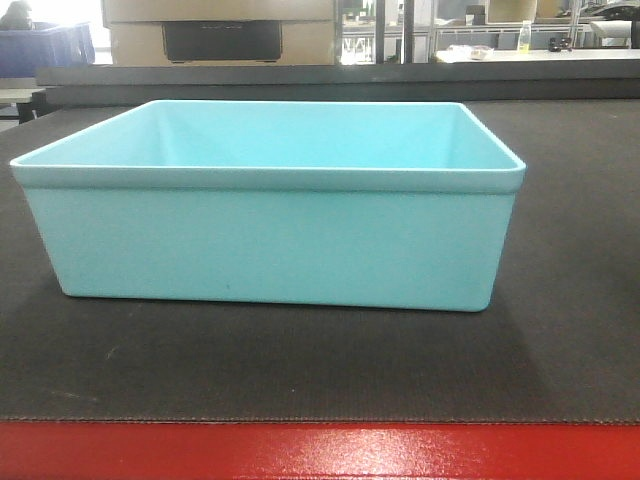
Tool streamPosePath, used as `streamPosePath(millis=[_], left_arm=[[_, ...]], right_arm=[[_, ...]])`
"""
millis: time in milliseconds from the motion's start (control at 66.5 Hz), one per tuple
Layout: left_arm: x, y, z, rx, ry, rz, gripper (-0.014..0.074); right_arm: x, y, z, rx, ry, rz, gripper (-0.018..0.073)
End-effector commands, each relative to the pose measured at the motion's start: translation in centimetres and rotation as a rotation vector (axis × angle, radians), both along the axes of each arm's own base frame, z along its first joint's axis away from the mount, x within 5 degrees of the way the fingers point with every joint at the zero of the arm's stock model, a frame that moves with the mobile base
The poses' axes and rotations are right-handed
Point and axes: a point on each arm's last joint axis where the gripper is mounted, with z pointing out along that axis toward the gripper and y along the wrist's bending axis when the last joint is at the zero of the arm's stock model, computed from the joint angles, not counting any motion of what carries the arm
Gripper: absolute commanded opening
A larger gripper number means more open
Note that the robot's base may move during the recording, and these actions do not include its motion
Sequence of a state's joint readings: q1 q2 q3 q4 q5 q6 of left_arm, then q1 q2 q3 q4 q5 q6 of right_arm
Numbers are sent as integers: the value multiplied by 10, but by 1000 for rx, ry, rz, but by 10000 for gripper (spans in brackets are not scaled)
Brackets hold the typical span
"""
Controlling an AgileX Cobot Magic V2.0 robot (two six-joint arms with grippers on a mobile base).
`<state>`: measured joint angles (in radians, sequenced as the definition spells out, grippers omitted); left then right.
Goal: Fetch blue bin and place on conveyor start
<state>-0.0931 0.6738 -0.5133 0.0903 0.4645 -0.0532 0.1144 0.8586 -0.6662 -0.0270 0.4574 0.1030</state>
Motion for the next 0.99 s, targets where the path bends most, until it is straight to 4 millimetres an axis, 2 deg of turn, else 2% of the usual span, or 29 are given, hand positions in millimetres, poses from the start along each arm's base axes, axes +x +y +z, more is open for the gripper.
streamPosePath(millis=[0, 105, 211, 346, 482, 978], left_arm=[[-16, 1, 4, -21, -124, -2, -111], [-33, 2, 10, -30, -232, -4, -111], [-49, 4, 18, -38, -324, -5, -111], [-64, 5, 24, -46, -407, -5, -111], [-72, 6, 26, -49, -447, -6, -111], [-73, 6, 27, -50, -454, -6, -111]], right_arm=[[-16, -3, -6, -9, -98, 3, -162], [-39, -5, -14, 0, -177, 4, -162], [-60, -7, -11, 11, -278, 4, -162], [-85, -10, 3, 27, -427, 3, -162], [-101, -12, 11, 39, -535, 3, -162], [-104, -12, 14, 42, -562, 4, -162]])
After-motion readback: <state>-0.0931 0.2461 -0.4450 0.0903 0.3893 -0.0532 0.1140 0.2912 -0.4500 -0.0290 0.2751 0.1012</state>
